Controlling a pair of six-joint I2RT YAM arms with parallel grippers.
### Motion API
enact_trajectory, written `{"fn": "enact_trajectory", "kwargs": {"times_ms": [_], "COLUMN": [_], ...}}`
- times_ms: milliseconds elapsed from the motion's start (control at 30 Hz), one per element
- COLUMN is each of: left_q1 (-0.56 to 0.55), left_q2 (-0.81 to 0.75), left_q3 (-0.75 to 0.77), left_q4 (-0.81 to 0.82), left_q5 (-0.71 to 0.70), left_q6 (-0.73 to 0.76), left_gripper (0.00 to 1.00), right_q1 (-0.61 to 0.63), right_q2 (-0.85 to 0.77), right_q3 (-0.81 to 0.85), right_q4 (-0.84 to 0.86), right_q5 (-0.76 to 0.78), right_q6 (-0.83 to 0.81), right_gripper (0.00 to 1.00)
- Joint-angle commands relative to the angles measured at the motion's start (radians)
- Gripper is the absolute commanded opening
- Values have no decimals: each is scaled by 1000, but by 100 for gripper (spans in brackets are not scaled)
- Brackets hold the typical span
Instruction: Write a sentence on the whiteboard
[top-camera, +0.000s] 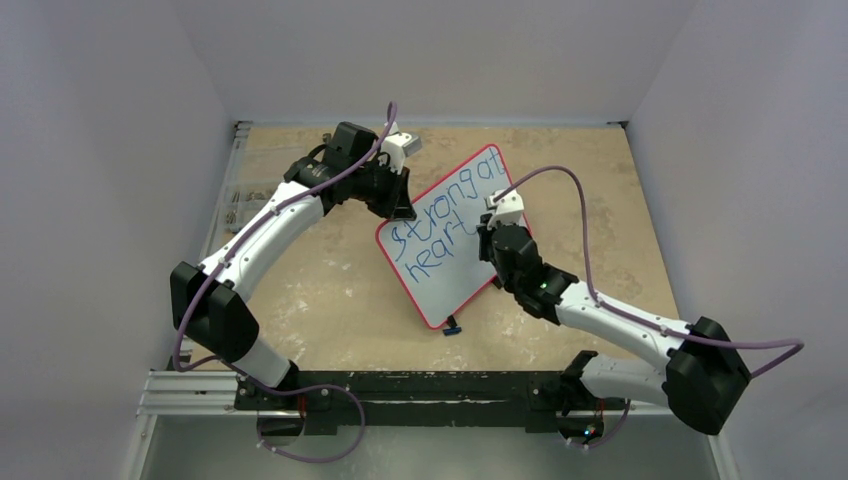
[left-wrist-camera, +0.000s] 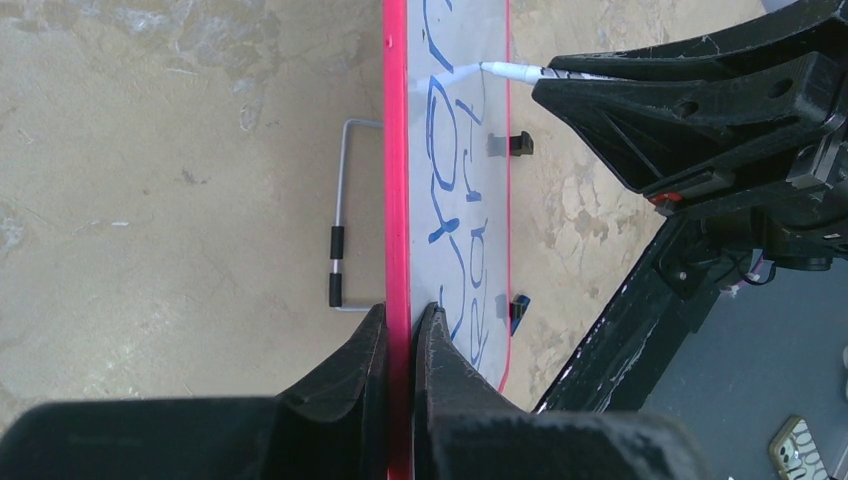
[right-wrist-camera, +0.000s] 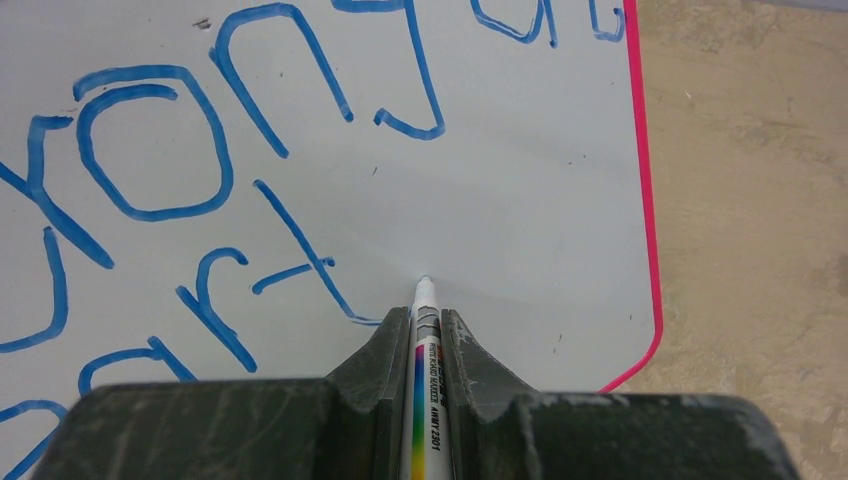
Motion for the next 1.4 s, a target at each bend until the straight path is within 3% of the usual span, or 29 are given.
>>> {"fn": "enact_trajectory", "kwargs": {"times_ms": [0,267,533,667,867,1033,1200,1367], "left_q1": [-16,-16,-15,-16,-16,-16,-15,-16], "left_q2": [8,11,10,9,13,14,14,21], "left_q3": [-17,-16,-15,-15,-13,-13,-16,-15], "left_q4": [-90,-91,-90,-91,-90,-94,-97,-102], "left_q5": [-102,-103,-102,-104,-116,-129,-141,-149], "left_q6": [119,117,113,110,103,97,98,97], "left_gripper": [0,0,0,0,0,0,0,0], "right_q1": [-2,-2,-2,-3,4,77,237,311], "right_q2": [20,-98,-283,-304,-304,-287,-275,-314], "right_q3": [59,55,-80,-124,-178,-198,-235,-312], "right_q4": [5,-24,39,66,110,116,133,166], "right_q5": [-28,-95,-343,-522,-674,-622,-431,-263], "right_q6": [-24,-24,-10,-32,-9,27,58,98], "right_gripper": [0,0,0,0,0,0,0,0]}}
